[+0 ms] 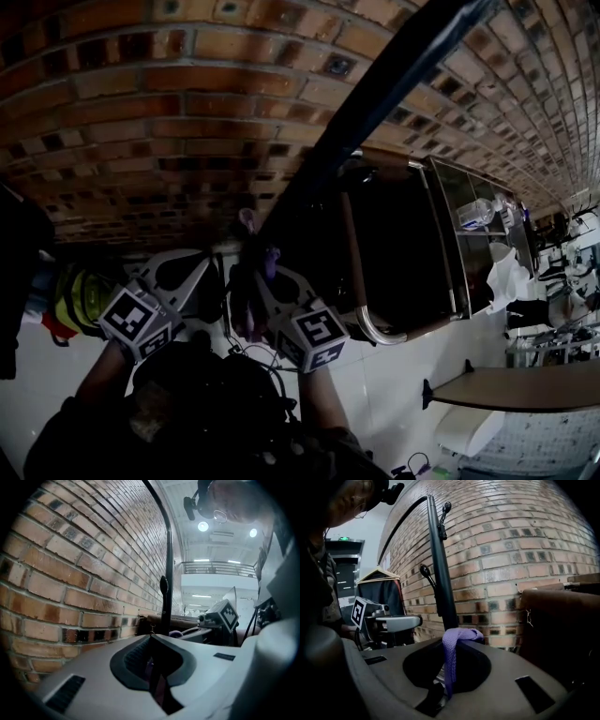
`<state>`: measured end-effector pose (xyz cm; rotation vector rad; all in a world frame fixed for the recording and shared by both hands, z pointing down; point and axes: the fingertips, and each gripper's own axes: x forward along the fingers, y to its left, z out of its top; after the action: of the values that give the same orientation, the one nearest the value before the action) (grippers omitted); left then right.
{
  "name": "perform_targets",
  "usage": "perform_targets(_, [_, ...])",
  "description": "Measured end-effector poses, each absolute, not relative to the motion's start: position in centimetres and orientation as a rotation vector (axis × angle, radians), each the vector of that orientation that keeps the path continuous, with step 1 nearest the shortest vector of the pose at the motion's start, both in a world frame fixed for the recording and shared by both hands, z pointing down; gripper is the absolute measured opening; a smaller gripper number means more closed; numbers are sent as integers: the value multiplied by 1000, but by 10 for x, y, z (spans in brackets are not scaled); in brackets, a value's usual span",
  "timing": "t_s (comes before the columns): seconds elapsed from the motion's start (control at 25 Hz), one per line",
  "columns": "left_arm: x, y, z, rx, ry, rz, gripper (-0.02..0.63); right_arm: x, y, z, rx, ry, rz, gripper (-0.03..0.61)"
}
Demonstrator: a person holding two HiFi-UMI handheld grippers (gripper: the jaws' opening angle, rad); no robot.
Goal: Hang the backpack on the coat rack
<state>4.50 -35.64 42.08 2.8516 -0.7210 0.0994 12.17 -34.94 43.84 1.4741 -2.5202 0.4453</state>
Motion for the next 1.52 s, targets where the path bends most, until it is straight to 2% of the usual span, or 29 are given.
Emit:
perform_targets(0.76, [54,-348,430,2829,-742,123,37,121,-335,494,1451,-2525,471,57])
perform_targets(1.24, [60,-342,432,2823,-758,140,37,132,-333,505,1538,-2507,343,133])
perform_targets(1.36, [62,-339,432,2820,-765,142,37,136,-331,504,1541,-2490,263,173])
perform_targets(1.52, [66,-330,429,2818,-777,140,37,138,-325,500,1535,-2498,239,176])
